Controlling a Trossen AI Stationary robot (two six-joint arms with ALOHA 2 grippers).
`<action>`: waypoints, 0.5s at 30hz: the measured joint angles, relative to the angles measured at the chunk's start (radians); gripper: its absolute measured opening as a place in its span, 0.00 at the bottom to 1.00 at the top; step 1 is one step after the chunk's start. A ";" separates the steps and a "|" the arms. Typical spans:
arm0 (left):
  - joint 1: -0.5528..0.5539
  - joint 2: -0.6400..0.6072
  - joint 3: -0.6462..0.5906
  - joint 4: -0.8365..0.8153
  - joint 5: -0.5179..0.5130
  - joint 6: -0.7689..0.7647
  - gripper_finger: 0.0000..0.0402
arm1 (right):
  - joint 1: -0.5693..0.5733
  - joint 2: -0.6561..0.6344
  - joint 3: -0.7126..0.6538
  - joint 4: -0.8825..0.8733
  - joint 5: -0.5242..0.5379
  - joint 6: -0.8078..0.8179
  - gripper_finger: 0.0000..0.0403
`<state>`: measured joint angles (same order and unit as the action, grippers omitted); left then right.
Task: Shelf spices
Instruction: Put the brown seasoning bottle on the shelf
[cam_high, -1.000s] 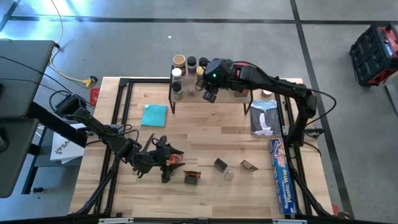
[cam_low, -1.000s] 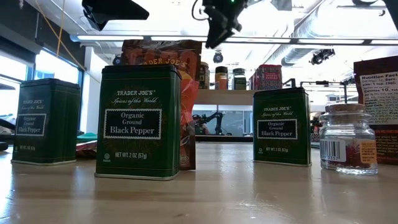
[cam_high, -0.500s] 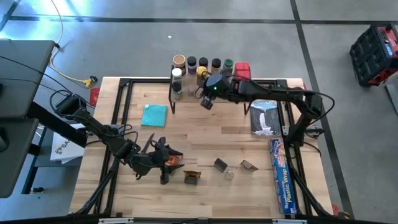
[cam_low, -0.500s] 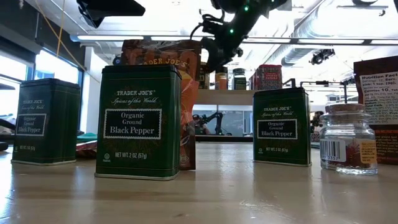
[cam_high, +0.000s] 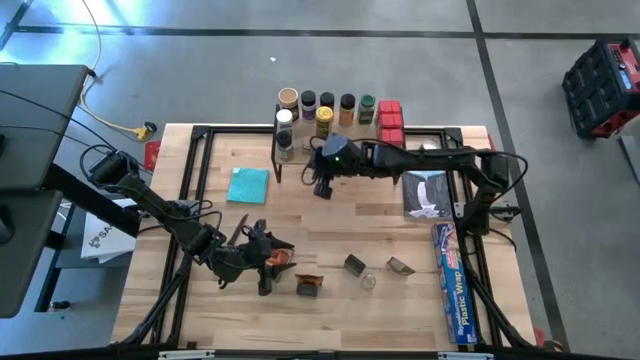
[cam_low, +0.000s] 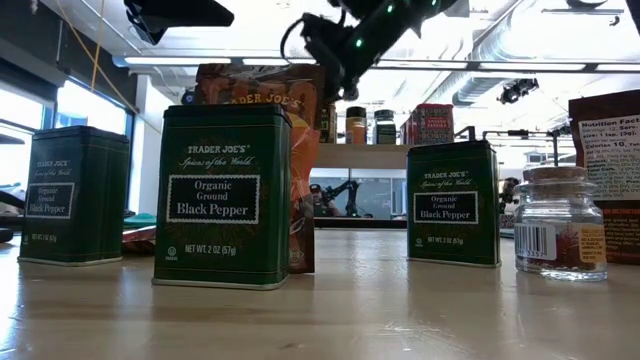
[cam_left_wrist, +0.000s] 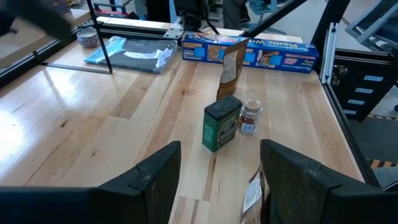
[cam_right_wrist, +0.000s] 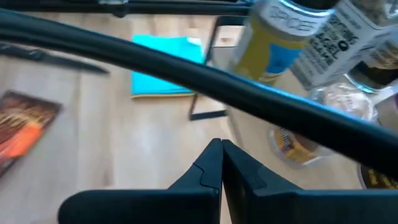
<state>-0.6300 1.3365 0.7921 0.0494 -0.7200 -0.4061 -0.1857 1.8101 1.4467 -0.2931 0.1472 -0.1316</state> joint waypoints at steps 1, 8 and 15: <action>0.000 0.000 0.000 0.000 0.000 0.000 0.54 | -0.007 0.009 0.000 0.015 -0.003 -0.002 0.00; 0.000 0.000 0.000 -0.001 0.000 0.000 0.54 | -0.063 0.063 0.000 0.097 0.010 -0.006 0.00; 0.002 0.000 0.000 0.001 0.000 0.007 0.54 | -0.128 0.068 0.000 0.187 0.035 -0.008 0.00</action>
<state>-0.6285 1.3365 0.7921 0.0499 -0.7204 -0.3988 -0.3133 1.8778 1.4467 -0.1065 0.1822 -0.1398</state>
